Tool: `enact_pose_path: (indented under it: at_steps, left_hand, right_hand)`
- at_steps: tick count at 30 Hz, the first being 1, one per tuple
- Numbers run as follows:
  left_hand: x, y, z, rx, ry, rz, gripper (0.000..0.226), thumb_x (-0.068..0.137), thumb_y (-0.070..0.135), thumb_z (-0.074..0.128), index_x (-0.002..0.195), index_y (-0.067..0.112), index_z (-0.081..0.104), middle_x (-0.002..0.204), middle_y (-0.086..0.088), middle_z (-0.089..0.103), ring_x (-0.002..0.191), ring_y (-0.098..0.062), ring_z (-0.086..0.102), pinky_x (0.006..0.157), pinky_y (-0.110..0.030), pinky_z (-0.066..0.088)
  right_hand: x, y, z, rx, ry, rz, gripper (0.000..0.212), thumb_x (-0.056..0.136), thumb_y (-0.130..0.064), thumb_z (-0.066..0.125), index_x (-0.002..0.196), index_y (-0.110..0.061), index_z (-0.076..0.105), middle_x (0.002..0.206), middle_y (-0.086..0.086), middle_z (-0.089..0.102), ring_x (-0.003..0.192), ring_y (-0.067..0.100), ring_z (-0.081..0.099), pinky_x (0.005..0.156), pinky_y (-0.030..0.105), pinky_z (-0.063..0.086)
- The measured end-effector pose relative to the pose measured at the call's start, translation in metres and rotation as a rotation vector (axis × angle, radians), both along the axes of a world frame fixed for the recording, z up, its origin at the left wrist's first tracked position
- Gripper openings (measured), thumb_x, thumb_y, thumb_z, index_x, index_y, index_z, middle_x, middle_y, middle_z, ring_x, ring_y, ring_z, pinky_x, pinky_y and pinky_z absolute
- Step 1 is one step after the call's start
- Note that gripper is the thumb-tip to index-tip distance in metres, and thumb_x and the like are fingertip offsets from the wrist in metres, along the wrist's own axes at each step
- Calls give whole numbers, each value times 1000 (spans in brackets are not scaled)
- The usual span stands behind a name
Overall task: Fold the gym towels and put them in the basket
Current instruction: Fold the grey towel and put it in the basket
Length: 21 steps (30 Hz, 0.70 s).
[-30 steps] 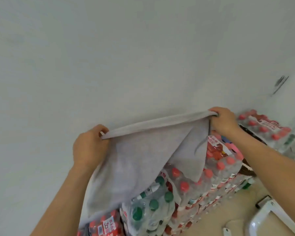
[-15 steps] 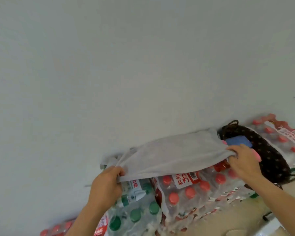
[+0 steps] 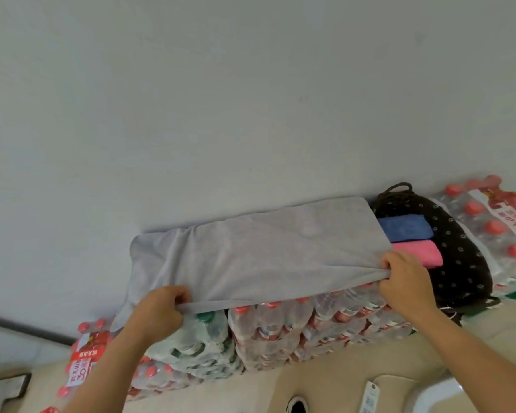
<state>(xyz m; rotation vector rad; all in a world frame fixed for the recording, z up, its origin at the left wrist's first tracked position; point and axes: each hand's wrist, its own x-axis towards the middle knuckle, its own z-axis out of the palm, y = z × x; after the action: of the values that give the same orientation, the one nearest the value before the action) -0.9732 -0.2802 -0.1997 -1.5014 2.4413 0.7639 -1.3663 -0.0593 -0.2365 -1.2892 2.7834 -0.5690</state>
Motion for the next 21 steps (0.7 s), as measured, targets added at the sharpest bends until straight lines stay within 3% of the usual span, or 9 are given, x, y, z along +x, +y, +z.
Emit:
enact_pose_path:
  at_steps: [5,8,12,16,18,21]
  left_hand:
    - [-14,6,14,25,-103,-199,9,75,16,51,75,24,55,77,9,58,70,-10,52,60,-20,39]
    - [-44,22,18,-14,49,-256,14,79,16,52,77,28,59,82,10,59,73,-8,54,66,-21,44]
    - [-95,56,-4,-73,246,-400,11,81,17,55,81,28,58,80,11,54,76,-13,54,69,-26,45]
    - [-133,85,-23,-229,325,-489,14,85,23,54,98,20,59,92,2,51,85,-21,55,65,-31,44]
    - [-152,98,-24,-289,321,-535,16,86,25,53,101,21,56,100,2,51,92,-20,52,65,-28,39]
    - [-186,118,-25,-344,320,-606,17,82,30,54,98,23,51,102,4,49,93,-18,50,66,-26,36]
  right_hand:
    - [-1,15,1,64,137,-10,32,59,5,69,69,-17,48,74,2,44,69,23,41,55,34,34]
    - [5,29,4,80,252,56,30,58,5,70,72,-16,54,78,1,46,74,25,44,62,35,35]
    - [11,36,4,121,202,25,27,65,1,70,74,-20,58,82,-3,49,80,22,48,69,38,40]
    - [2,34,11,264,157,-1,16,79,-9,60,71,-21,66,80,-6,53,79,19,49,68,33,32]
    - [-6,30,18,320,151,23,27,85,-15,52,60,-21,59,70,-3,56,68,20,51,62,32,32]
    - [-28,16,28,159,-35,-27,35,87,-17,49,53,-22,42,54,-4,47,50,16,43,50,33,33]
